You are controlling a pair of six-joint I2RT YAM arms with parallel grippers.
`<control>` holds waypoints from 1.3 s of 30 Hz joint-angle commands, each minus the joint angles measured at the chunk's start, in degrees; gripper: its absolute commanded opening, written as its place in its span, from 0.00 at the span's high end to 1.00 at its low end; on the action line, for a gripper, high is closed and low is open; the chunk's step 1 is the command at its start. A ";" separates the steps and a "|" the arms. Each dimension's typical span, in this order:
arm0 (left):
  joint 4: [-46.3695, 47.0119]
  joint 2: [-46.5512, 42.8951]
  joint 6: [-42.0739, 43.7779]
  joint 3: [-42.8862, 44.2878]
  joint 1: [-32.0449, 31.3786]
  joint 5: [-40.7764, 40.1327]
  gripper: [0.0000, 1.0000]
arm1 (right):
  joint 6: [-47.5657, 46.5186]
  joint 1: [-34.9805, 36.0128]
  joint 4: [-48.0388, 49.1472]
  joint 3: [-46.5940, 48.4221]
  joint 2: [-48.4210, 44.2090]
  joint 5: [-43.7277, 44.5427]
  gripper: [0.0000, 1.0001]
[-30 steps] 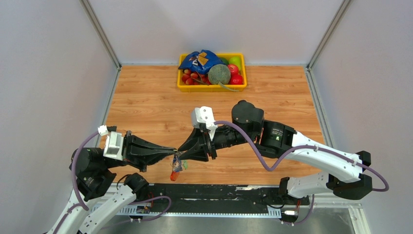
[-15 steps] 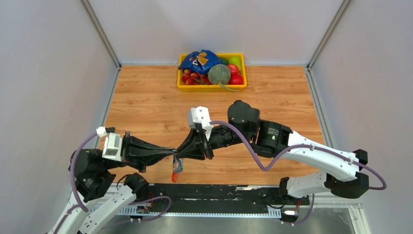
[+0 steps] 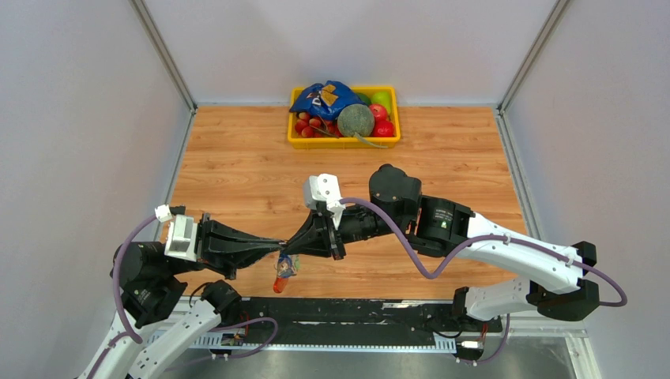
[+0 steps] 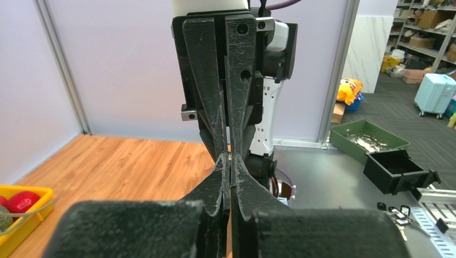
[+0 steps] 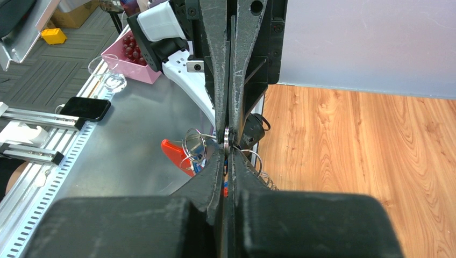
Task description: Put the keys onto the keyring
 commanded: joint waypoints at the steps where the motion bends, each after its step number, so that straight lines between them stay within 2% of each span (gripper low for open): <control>1: -1.53 0.81 0.16 0.91 -0.03 2.53 1.00 | 0.03 0.67 1.72 0.73 -1.08 1.35 1.00; 4: -7.24 1.09 1.23 2.19 -0.03 2.85 0.95 | -0.14 0.59 -1.25 0.36 -1.73 2.73 1.00; 9: -14.25 0.52 3.51 3.90 -0.03 1.62 0.77 | -0.89 0.58 -6.79 -0.74 -2.88 3.06 1.00; 16: -21.37 2.26 5.62 6.64 -0.03 2.58 0.58 | -3.27 0.49 -15.26 0.12 -2.08 2.62 1.00; 25: -28.16 5.72 8.51 8.64 -0.03 2.51 0.54 | -4.97 0.50 -21.29 2.02 1.31 1.10 1.00; 39: -31.75 8.99 8.66 8.07 -0.03 3.02 0.54 | -5.42 0.49 -21.63 5.90 5.95 3.11 1.00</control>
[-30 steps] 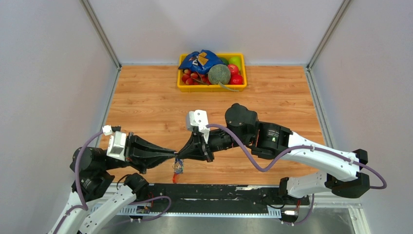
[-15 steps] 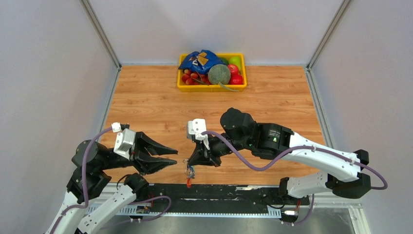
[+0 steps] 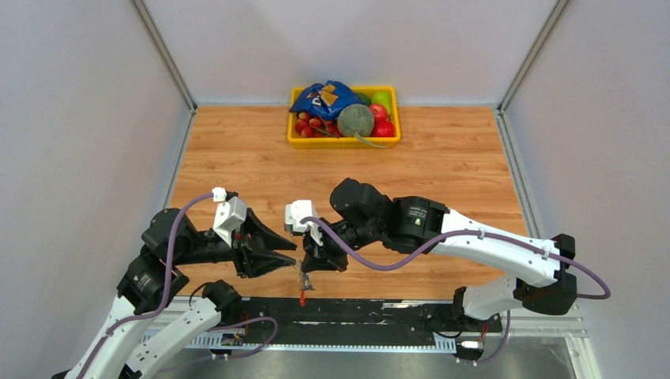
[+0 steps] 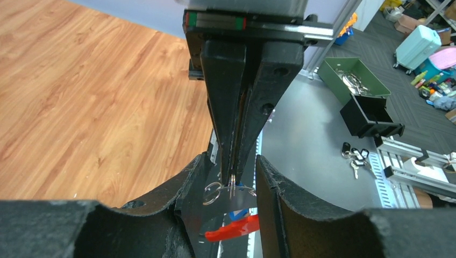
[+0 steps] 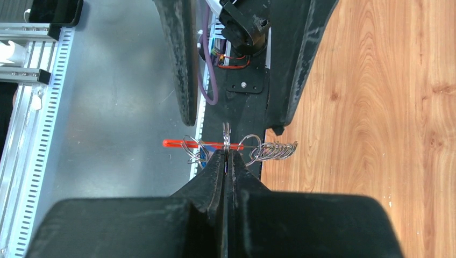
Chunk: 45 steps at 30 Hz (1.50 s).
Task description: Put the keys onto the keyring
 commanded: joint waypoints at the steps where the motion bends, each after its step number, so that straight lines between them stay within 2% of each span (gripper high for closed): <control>1: -1.61 1.23 1.42 1.18 -0.03 0.43 0.54 | -0.82 0.27 1.63 4.40 0.28 0.86 1.00; 17: -3.47 2.08 3.25 1.44 -0.03 0.66 0.65 | -1.05 0.00 1.65 6.38 1.46 1.24 1.00; 19: -3.50 2.04 3.26 1.42 -0.08 0.58 0.68 | -1.01 0.01 1.71 6.45 1.53 1.30 1.00; 22: -3.84 2.06 3.43 1.31 -0.03 0.60 0.77 | -1.02 0.01 1.72 6.32 1.43 1.52 1.00; 24: -4.38 2.10 3.72 1.40 -0.06 0.49 0.79 | -0.92 0.01 1.76 6.34 1.30 1.72 1.00; 38: -5.34 1.77 4.44 1.94 -0.03 0.33 0.75 | -0.76 -0.42 1.79 6.37 0.82 2.02 1.00; 45: -4.91 1.36 4.84 2.20 -0.03 -0.09 0.83 | -0.83 -0.39 1.87 6.63 1.46 1.55 1.00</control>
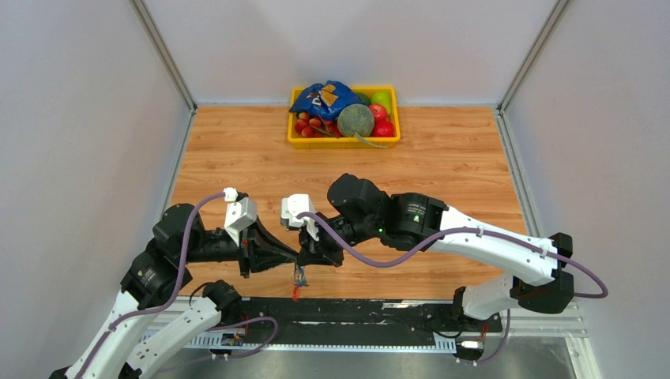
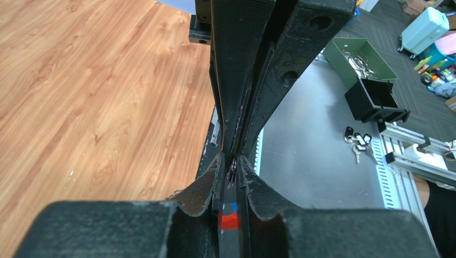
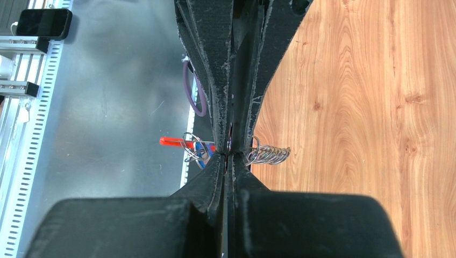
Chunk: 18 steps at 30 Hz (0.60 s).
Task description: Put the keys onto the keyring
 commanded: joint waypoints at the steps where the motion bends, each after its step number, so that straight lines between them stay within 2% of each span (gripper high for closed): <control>1: 0.90 -0.55 1.28 2.05 -0.03 -0.14 0.85 | -0.33 -0.27 2.11 3.08 -0.08 -0.40 1.00; 7: 2.88 -0.70 1.17 1.58 -0.03 0.42 0.99 | -0.18 -0.28 2.25 2.76 0.38 -0.45 1.00; 14: 7.73 -1.17 -0.11 0.10 -0.03 0.65 1.00 | 0.36 -0.27 2.95 2.30 -0.83 0.41 1.00; 15: 9.38 -1.46 -0.88 -0.11 -0.03 0.73 1.00 | 0.45 -0.27 3.13 2.27 -1.24 0.61 0.97; 18: 12.23 -2.02 -2.34 -0.99 -0.03 0.81 1.00 | 0.69 -0.32 4.10 1.61 -3.19 1.03 0.78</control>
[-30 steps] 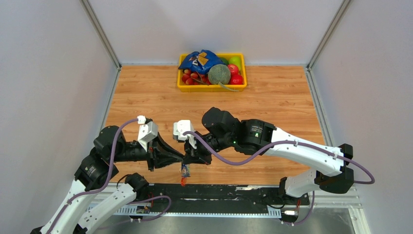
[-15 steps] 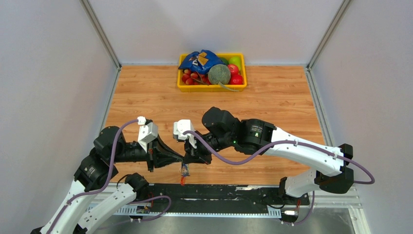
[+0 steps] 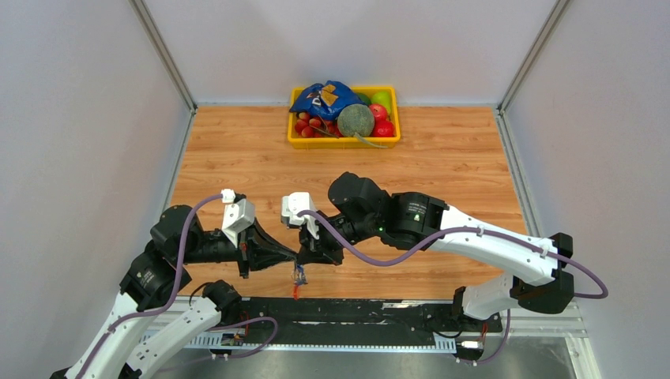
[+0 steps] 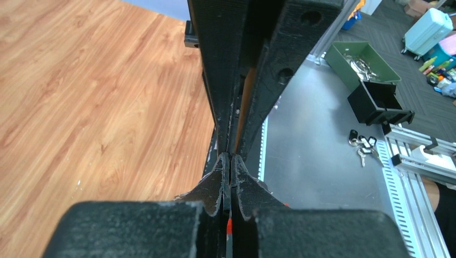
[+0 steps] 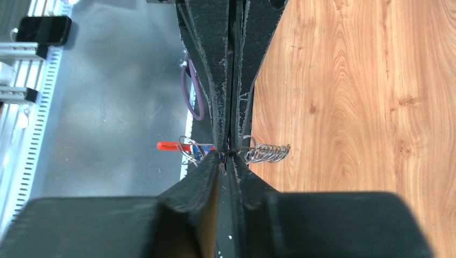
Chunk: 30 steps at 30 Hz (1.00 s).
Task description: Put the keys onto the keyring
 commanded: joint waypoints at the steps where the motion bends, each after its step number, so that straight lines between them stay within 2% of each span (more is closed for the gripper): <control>1: 11.39 -1.15 -3.15 -0.48 -0.03 0.68 1.00 | 0.34 0.04 4.07 0.97 -3.70 1.23 0.72; 4: 14.93 -2.14 -5.12 -1.19 -0.03 0.34 1.00 | 0.31 0.05 5.25 -0.75 -6.37 2.31 0.66; 12: 26.47 -2.53 -9.35 -2.19 -0.05 0.46 1.00 | 0.86 0.07 11.72 -5.65 -13.62 5.52 0.57; 16: 30.12 -2.58 -10.55 -3.01 -0.03 0.61 1.00 | 1.13 0.11 15.14 -6.90 -15.30 7.20 0.59; 22: 36.18 -3.21 -12.83 -4.53 -0.03 0.11 1.00 | 2.00 0.13 19.23 -7.70 -15.21 6.54 0.67; 30: 41.54 -4.08 -15.43 -6.35 -0.03 -0.84 1.00 | 2.32 0.14 20.68 -7.57 -14.31 5.06 0.71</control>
